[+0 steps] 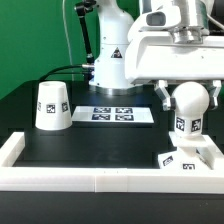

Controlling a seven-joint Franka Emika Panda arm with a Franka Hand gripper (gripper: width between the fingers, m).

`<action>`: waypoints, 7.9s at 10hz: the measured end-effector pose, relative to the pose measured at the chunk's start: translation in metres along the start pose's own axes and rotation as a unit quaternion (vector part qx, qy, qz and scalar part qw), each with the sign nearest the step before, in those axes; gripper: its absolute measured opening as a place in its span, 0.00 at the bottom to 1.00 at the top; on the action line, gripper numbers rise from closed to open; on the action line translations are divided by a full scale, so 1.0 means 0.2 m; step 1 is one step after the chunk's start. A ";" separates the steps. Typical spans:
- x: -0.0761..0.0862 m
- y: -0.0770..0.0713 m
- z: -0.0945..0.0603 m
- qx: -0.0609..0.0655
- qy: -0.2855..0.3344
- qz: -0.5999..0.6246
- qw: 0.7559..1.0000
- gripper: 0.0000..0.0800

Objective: Assemble lamp

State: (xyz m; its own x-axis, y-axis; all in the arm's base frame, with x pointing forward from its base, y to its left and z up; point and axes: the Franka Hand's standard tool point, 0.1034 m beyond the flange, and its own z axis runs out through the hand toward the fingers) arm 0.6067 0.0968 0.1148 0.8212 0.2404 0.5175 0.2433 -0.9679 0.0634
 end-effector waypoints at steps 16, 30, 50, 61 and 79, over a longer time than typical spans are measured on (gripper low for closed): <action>-0.02 -0.04 -0.07 0.048 -0.150 0.009 0.988 0.87; -0.01 -0.02 -0.04 0.059 -0.216 0.032 0.974 0.72; -0.04 -0.03 -0.03 -0.059 -0.228 0.591 0.772 0.87; -0.03 -0.04 -0.03 0.037 -0.228 0.128 0.965 0.87; -0.02 -0.04 0.00 0.109 -0.204 -0.409 0.882 0.72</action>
Offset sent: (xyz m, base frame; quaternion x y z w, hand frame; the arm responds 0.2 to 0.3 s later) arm -0.0078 0.0014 0.0033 0.0244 -0.0331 0.0322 0.9986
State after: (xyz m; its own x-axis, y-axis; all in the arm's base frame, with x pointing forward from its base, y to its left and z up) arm 0.6008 0.1037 0.1128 0.4305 0.9024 0.0211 0.8986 -0.4306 0.0845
